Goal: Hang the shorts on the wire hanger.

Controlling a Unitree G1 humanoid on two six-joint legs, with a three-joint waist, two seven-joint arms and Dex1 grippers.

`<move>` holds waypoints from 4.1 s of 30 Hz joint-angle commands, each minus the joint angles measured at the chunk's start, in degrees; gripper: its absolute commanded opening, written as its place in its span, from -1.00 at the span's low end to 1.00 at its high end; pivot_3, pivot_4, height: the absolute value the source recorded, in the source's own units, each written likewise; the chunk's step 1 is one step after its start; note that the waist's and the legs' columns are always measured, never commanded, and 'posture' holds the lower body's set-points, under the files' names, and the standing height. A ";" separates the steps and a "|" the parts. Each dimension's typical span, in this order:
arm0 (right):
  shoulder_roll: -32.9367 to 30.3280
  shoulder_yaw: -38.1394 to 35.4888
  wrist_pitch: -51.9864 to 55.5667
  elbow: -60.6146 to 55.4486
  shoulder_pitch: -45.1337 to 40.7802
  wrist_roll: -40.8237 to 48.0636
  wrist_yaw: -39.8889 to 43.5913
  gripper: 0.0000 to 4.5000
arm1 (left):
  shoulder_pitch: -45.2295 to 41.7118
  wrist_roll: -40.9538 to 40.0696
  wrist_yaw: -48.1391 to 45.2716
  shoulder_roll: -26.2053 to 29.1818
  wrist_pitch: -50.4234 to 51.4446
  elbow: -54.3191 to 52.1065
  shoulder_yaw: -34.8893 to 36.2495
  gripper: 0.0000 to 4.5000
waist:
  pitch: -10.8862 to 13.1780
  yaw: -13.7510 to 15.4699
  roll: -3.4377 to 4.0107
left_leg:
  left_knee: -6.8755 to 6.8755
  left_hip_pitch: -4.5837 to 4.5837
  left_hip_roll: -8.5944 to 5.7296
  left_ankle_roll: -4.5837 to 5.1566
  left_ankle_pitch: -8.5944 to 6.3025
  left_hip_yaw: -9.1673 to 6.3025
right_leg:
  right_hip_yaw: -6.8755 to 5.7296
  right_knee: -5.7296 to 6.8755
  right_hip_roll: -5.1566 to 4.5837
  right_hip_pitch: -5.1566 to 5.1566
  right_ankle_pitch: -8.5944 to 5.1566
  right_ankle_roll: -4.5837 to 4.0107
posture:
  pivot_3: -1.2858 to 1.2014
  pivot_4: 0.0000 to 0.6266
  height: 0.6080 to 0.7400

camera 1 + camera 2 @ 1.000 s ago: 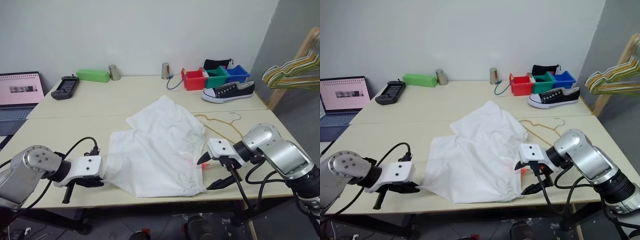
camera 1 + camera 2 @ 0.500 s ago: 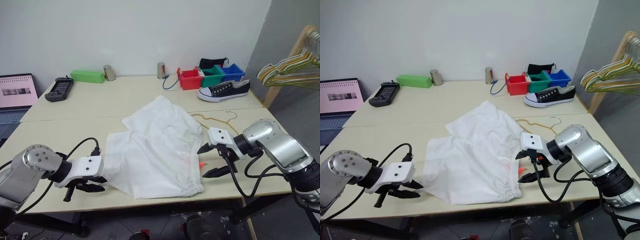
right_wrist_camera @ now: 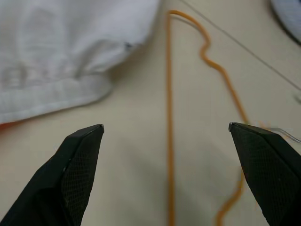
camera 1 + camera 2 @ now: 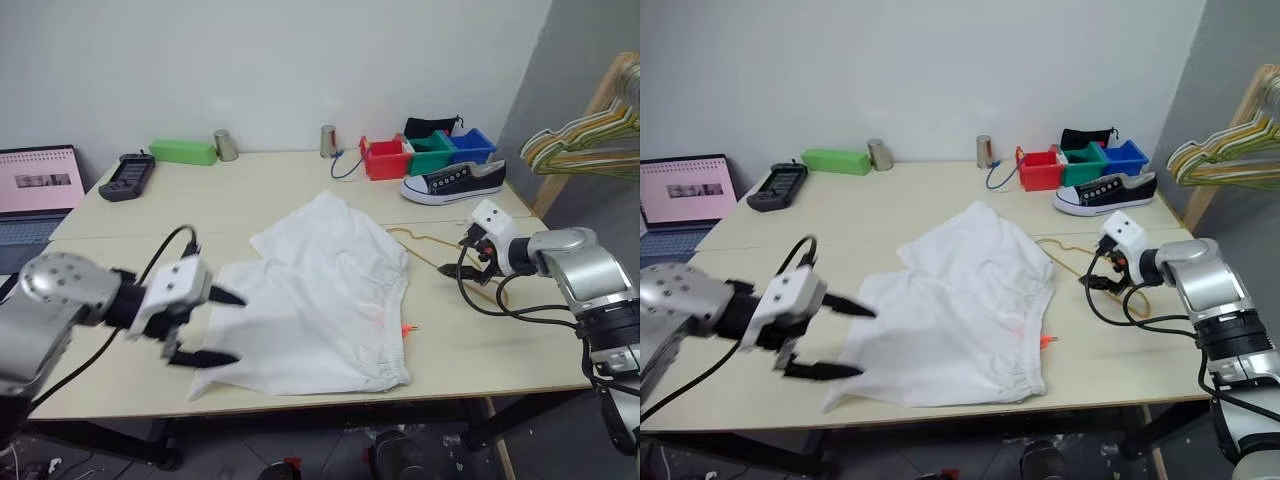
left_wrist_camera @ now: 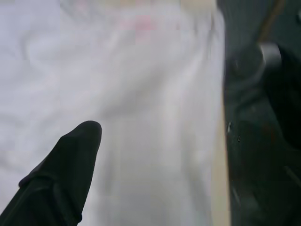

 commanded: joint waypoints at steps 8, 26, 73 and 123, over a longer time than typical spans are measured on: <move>1.03 0.43 -7.90 17.04 -4.38 -4.54 -0.16 1.00 | -7.35 4.00 21.48 -20.96 4.48 -4.15 -10.23 0.99 | -0.02 -3.54 -0.01 | 0.08 0.06 0.13 0.04 0.01 0.52 | 0.45 -0.03 0.16 0.04 0.08 0.47 | -0.21 -0.89 1.00; 6.33 -0.03 -13.48 35.80 -11.24 -7.84 2.17 -0.07 | -6.98 7.00 22.64 -22.81 2.24 -2.15 -12.06 1.00 | 0.00 -8.07 -0.07 | 0.14 0.60 0.14 0.05 0.00 0.52 | 0.40 -0.51 0.15 0.94 0.06 0.47 | -0.21 -0.86 1.00; 1.25 -5.51 -65.00 -8.88 4.51 -19.00 -24.60 -1.00 | -27.56 4.56 1.18 -10.90 -1.60 33.41 -2.32 1.00 | -0.01 -8.07 -0.03 | 0.07 0.14 0.08 0.16 -0.07 0.48 | 0.39 -0.94 0.11 0.69 0.27 0.85 | -0.22 -0.95 1.00; 4.15 -2.84 -84.61 -11.17 0.78 -22.08 -25.79 -1.00 | -30.23 17.36 -9.34 -11.79 -16.85 44.83 -9.11 0.72 | -0.03 -8.07 -0.06 | 0.08 0.24 0.10 0.19 -0.05 0.41 | 0.42 -0.79 0.14 0.75 0.28 0.85 | -0.24 -0.89 1.00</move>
